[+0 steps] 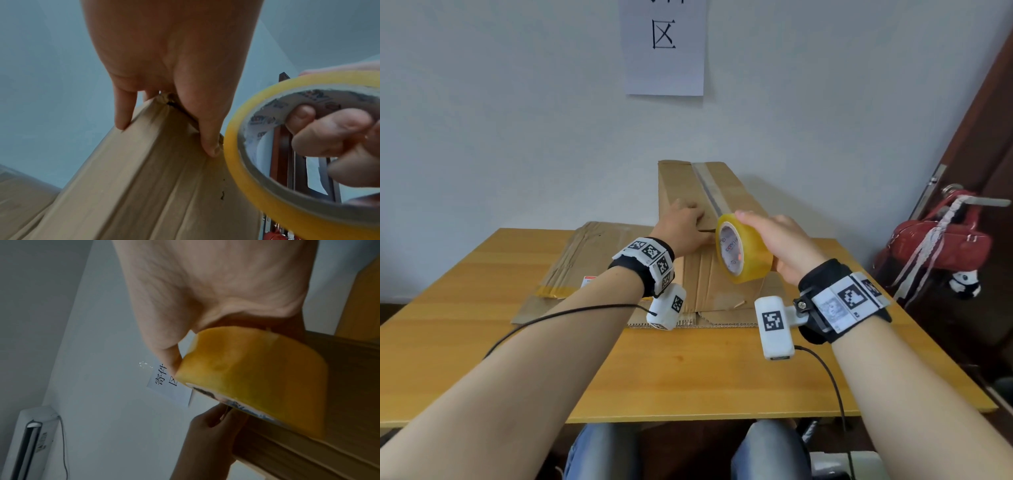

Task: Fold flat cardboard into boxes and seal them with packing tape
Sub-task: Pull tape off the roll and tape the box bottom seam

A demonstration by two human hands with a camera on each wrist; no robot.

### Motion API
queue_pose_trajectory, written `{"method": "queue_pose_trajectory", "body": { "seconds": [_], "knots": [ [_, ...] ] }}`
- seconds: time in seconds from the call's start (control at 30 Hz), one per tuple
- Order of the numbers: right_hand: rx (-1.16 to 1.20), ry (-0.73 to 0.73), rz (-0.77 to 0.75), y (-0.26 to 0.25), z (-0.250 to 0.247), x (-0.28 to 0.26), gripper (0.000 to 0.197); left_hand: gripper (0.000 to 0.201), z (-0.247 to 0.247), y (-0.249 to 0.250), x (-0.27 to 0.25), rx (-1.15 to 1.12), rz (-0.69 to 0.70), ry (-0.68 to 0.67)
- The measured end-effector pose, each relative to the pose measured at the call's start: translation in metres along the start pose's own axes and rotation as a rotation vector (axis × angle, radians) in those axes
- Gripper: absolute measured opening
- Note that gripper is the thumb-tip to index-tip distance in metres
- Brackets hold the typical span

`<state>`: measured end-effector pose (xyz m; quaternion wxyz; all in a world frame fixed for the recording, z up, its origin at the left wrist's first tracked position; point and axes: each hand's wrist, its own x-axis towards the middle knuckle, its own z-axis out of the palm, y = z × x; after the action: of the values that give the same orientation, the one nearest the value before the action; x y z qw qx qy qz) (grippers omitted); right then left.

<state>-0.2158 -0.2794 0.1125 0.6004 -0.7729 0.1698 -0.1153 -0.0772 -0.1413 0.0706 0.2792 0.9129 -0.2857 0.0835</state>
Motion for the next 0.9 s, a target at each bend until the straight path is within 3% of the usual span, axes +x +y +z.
{"method": "queue_pose_trajectory", "body": {
  "seconds": [0.17,0.3,0.57,0.67,0.77,0.9],
  "knots": [
    [-0.032,0.012,-0.042,-0.004,0.002,-0.002,0.066,0.062,0.01,-0.007,0.007,0.064,0.044,-0.022],
    [-0.081,0.033,-0.099,-0.002,-0.001,-0.002,0.068,0.061,0.006,-0.004,0.009,0.068,0.074,-0.033],
    [0.011,0.054,-0.058,0.007,-0.001,-0.002,0.044,0.049,-0.001,0.004,0.006,0.026,0.124,0.002],
    [0.029,0.08,-0.06,0.013,-0.001,0.002,0.061,0.046,-0.002,0.003,0.005,0.009,0.117,-0.005],
    [-0.06,0.119,-0.124,0.016,-0.004,0.005,0.05,0.051,-0.001,0.003,0.006,0.006,0.112,-0.017],
    [-0.058,0.116,-0.107,0.016,-0.007,0.008,0.051,0.059,0.002,0.004,0.008,0.038,0.1,-0.039]
  ]
}}
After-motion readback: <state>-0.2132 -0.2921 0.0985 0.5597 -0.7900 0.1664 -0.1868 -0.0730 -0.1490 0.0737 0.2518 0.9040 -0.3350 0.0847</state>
